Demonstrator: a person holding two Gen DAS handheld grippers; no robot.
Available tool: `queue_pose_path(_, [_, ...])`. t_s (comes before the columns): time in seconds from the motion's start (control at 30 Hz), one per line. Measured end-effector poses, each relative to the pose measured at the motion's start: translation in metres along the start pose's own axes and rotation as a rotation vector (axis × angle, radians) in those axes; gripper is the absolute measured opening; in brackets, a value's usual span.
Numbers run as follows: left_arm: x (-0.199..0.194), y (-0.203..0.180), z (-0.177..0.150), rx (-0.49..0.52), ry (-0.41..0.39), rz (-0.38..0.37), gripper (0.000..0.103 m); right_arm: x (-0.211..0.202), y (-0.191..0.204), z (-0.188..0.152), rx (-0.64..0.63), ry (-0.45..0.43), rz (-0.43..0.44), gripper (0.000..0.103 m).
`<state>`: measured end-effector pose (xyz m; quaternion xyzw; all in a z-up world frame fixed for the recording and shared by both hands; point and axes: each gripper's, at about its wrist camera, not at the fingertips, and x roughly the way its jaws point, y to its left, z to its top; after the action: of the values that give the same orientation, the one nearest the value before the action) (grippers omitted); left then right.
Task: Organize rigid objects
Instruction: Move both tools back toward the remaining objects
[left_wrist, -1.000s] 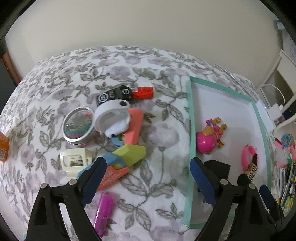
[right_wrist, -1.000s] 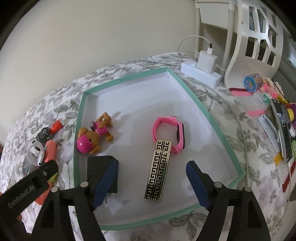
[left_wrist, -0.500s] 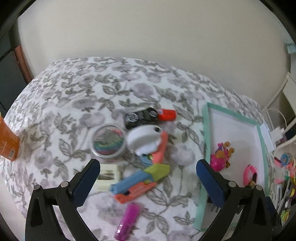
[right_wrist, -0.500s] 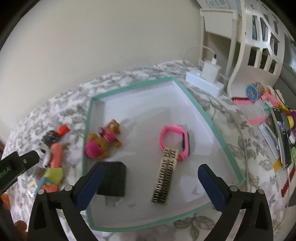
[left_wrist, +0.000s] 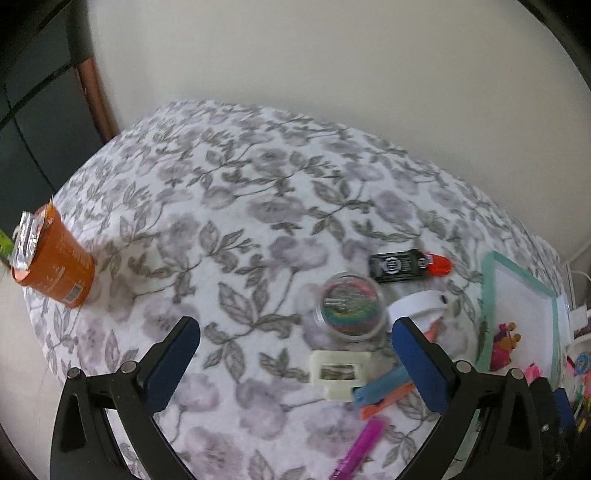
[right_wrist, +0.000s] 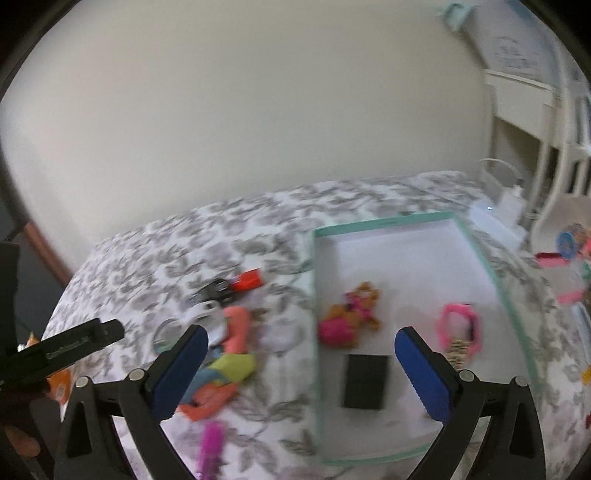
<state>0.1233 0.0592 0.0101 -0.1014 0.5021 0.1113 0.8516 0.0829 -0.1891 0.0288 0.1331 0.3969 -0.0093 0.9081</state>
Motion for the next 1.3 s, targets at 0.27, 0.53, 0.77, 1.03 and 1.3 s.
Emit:
queue_pose_path(0.27, [0.024, 0.025, -0.005, -0.034, 0.081, 0.012, 0.103, 0.035, 0.042, -0.016, -0.097, 0.184, 0.088, 0.103])
queue_pose_path(0.53, [0.053, 0.03, -0.02, -0.068, 0.182, 0.014, 0.103, 0.068, 0.049, -0.047, -0.099, 0.351, 0.119, 0.103])
queue_pose_path(0.77, [0.057, 0.033, -0.022, -0.085, 0.191, 0.028, 0.103, 0.087, 0.056, -0.066, -0.126, 0.442, 0.102, 0.103])
queue_pose_path(1.03, [0.059, 0.03, -0.023, -0.081, 0.201, 0.016, 0.103, 0.099, 0.08, -0.087, -0.286, 0.5, 0.043, 0.103])
queue_pose_path(1.3, [0.064, 0.027, -0.023, -0.087, 0.228, -0.033, 0.103, 0.106, 0.091, -0.103, -0.381, 0.538, -0.003, 0.094])
